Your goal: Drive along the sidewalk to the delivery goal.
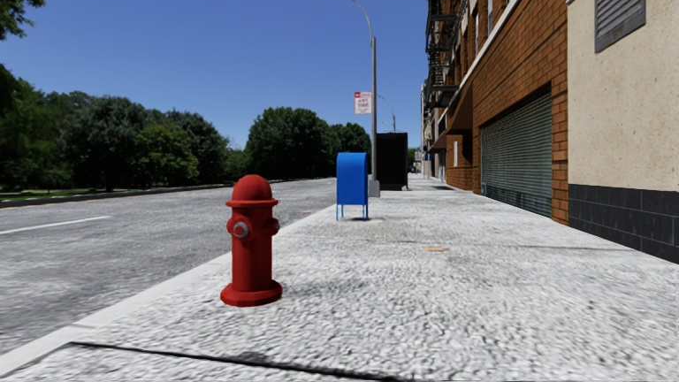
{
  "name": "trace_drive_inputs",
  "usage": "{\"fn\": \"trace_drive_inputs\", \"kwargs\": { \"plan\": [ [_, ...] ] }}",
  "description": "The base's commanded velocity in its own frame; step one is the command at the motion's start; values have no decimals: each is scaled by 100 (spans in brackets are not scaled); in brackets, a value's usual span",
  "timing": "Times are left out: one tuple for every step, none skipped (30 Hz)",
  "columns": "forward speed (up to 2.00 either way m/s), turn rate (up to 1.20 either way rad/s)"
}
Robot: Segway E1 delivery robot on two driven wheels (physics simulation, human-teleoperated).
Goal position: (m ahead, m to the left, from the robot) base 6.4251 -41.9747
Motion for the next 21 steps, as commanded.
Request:
{"fn": "trace_drive_inputs", "kwargs": {
  "plan": [
    [200, -59],
    [200, -59],
    [200, -59],
    [200, -59],
    [200, -58],
    [200, -57],
    [200, -56],
    [200, -56],
    [200, -56],
    [200, -56],
    [200, -56],
    [200, -56],
    [200, -56],
    [200, -56],
    [200, -56],
    [200, -56],
    [200, -56],
    [200, -56],
    [200, -56],
    [200, -55],
    [200, -51]
  ]
}}
